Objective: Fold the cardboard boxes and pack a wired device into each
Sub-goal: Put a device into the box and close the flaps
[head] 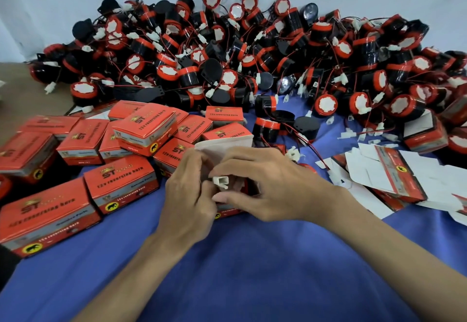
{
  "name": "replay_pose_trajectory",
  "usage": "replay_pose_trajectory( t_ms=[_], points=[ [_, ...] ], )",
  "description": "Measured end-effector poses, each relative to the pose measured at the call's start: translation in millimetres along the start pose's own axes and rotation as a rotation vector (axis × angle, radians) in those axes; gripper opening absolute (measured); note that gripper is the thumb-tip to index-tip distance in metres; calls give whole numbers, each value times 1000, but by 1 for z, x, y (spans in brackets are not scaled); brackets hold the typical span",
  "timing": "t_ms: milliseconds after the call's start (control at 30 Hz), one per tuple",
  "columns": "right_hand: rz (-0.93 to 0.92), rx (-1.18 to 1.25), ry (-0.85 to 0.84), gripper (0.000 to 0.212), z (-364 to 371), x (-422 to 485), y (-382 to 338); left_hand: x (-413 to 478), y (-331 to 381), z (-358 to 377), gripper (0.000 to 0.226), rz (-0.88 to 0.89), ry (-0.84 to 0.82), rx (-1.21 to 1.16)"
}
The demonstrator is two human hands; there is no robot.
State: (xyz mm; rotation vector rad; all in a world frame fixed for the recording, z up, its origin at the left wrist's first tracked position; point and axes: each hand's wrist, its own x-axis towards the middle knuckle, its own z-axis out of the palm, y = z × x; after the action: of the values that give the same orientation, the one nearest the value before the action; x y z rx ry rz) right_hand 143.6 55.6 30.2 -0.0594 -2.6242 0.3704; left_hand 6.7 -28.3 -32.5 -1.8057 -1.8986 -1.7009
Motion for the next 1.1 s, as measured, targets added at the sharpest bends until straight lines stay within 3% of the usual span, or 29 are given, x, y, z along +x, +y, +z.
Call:
replay_pose_trajectory(
  t_ms=[200,333,433,633,933,1100],
  points=[
    [-28,-28,123,12,5,1,2,-2,-2,0,22,-3,11,-49],
    [76,34,196,12,12,-1,3,0,-1,-1,31,15,2,-123],
    [69,-60,138,6,25,-3,2,0,1,-2,33,46,5,-113],
    [23,-53,45,20,16,4,4,-1,-1,-1,33,18,16,-86],
    [185,-77,208,12,30,0,-10,0,0,1,37,22,41,-77],
    [162,-59,-79,10,18,3,-12,-2,-1,1,41,2,50,-21]
  ],
)
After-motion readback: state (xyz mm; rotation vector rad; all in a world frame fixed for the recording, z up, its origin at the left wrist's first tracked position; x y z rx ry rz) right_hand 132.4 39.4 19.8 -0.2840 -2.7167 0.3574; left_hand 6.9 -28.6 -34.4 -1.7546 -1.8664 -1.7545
